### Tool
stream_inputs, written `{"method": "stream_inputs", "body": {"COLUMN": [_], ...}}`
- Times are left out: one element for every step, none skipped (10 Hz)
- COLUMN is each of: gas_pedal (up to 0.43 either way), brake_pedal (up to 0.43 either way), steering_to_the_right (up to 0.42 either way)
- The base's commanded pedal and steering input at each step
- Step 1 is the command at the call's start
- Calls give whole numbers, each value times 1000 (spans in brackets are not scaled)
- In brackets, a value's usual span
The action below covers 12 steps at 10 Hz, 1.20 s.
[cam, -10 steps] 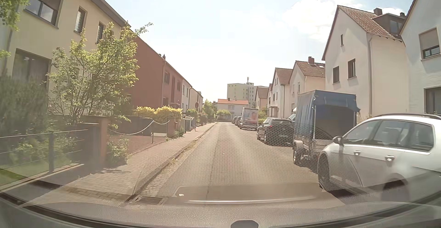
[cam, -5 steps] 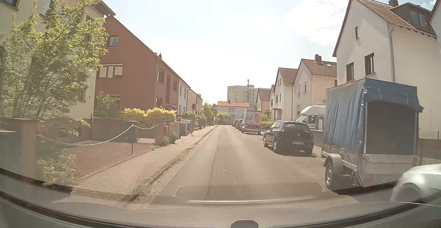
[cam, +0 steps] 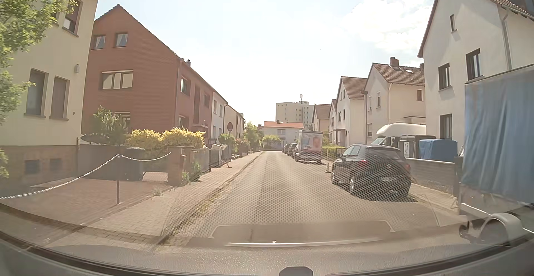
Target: Follow the waypoints while adhering to traffic rules and regulations
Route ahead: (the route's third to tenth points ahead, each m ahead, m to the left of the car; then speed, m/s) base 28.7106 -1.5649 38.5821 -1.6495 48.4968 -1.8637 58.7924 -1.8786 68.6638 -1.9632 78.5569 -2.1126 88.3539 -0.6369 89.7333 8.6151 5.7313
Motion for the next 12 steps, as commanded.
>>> {"method": "stream_inputs", "body": {"gas_pedal": [28,28,28,28,28,28,28,28,28,28,28,28], "brake_pedal": [0,0,0,0,0,0,0,0,0,0,0,0], "steering_to_the_right": [3,7,5,0,0,4,7,5,5,5,4,1]}}
